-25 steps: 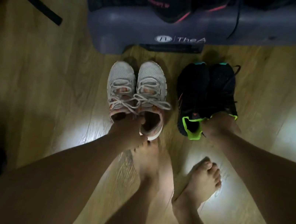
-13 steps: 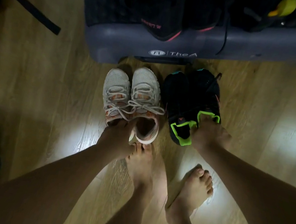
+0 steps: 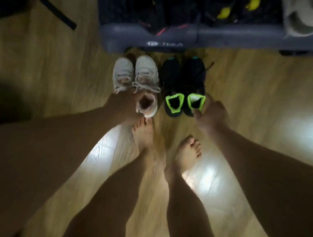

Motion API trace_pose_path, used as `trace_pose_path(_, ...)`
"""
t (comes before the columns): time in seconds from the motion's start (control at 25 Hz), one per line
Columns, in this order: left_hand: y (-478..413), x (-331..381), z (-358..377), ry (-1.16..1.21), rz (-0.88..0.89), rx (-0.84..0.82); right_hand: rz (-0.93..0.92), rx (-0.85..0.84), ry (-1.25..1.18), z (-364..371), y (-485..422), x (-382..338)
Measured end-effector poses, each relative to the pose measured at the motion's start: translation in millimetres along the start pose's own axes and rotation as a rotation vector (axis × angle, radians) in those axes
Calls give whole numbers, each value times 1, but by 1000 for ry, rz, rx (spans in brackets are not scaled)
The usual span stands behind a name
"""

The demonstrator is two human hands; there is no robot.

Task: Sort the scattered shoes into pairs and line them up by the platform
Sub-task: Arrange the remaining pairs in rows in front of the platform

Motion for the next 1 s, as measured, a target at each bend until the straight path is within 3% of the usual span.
trace_pose_path(0.28,166,118,-158,197,85,240,-134,178,-198,-184,165,-26)
trace_pose_path(0.48,265,182,-248,147,263,449,-276,384,-362,-285,282,-23)
trace_pose_path(0.64,317,238,-300,59,390,584,-283,522,-447,-337,360,-8)
trace_pose_path(0.8,360,294,-326,71,609,537,-186,668,-573,-363,432,10)
trace_pose_path(1.0,422,359,-342,-81,929,459,41,950,-721,-356,522,20)
Point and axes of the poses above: each hand's wrist, its own y-axis away from the middle knuckle, its own z-axis out of the palm, x = y × z, the point moved 3 cm from there along -y, towards the middle knuckle, and after that the axes turned 1 degree about -x, right-handed, at the moved point
